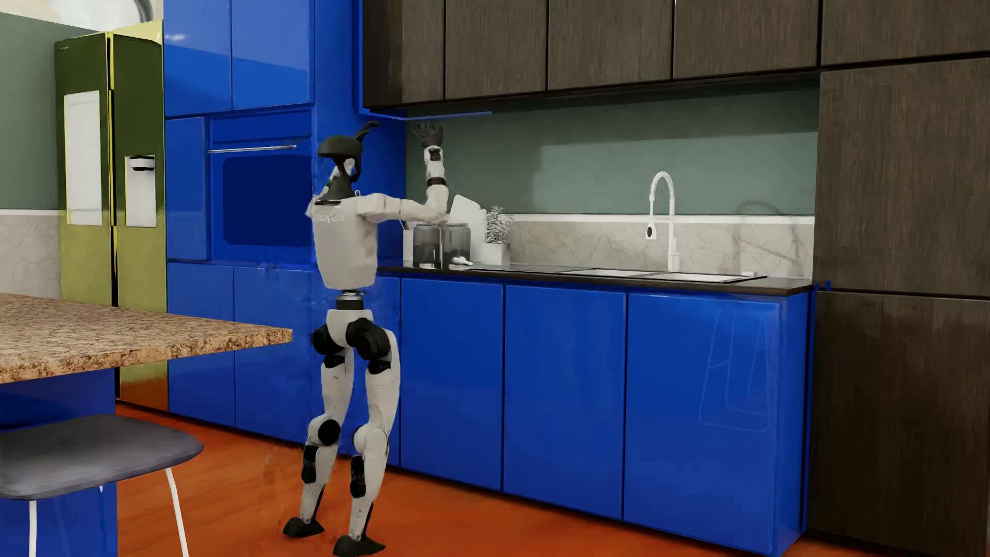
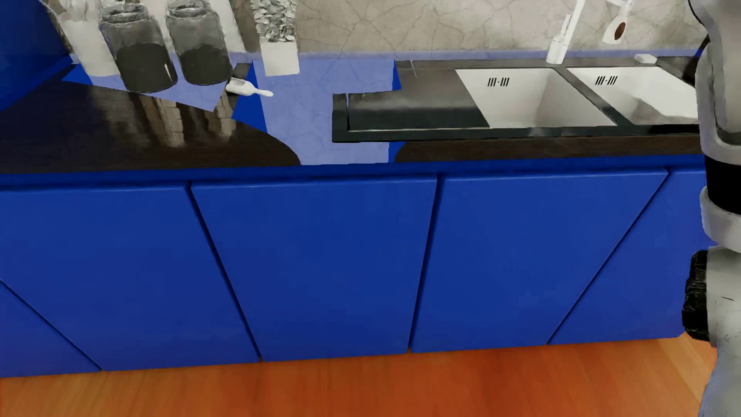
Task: Stand still
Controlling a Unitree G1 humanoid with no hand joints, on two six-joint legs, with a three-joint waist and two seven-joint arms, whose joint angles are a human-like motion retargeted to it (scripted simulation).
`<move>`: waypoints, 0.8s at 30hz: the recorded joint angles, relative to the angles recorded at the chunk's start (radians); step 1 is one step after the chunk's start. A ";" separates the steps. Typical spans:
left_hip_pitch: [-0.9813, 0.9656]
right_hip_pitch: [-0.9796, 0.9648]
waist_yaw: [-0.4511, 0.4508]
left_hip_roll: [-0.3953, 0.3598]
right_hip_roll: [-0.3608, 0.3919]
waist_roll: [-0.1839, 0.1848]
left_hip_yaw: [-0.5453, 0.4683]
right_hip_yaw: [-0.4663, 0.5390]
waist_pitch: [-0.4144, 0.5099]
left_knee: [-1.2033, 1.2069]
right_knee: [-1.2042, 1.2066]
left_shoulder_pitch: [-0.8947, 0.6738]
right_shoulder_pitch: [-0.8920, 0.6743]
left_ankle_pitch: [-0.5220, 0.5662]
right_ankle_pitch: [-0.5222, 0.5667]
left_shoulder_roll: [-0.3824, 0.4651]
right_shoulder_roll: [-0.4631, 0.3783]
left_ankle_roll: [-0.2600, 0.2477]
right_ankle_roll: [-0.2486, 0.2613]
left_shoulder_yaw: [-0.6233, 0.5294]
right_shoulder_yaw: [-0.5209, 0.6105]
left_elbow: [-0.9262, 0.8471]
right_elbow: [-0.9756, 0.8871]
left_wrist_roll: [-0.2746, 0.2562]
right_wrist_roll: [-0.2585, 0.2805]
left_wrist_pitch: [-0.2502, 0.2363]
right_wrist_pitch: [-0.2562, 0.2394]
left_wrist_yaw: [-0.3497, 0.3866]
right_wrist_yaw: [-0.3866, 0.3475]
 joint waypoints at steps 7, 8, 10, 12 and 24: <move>-0.002 -0.001 0.010 0.009 0.001 0.000 0.000 0.000 0.006 -0.002 0.006 0.370 0.355 0.017 -0.013 -0.149 0.158 0.000 0.000 0.182 -0.161 -0.138 -0.118 0.000 0.000 0.000 0.000 0.000 0.000; -0.003 -0.002 0.012 0.011 0.001 -0.002 0.000 0.000 0.007 -0.002 0.007 0.411 0.401 0.020 -0.015 -0.173 0.184 0.000 0.000 0.209 -0.186 -0.146 -0.123 0.000 0.000 0.000 0.000 0.000 0.000; -0.003 0.000 0.010 0.014 0.002 -0.003 0.000 0.000 0.008 -0.002 0.006 0.494 0.478 0.026 -0.016 -0.220 0.233 0.000 0.000 0.261 -0.197 -0.157 -0.146 0.000 0.000 0.000 0.000 0.000 0.000; -0.004 0.000 0.013 0.019 0.005 -0.001 0.000 0.000 0.005 -0.002 0.010 0.573 0.559 0.035 -0.024 -0.270 0.282 0.000 0.000 0.314 -0.201 -0.162 -0.165 0.000 0.000 0.000 0.000 0.000 0.000; 0.001 0.009 0.011 0.027 0.007 -0.012 0.000 0.000 -0.008 -0.001 0.012 1.042 1.033 0.043 -0.034 -0.431 0.419 0.000 0.000 0.216 -0.069 -0.274 -0.294 0.000 0.000 0.000 0.000 0.000 0.000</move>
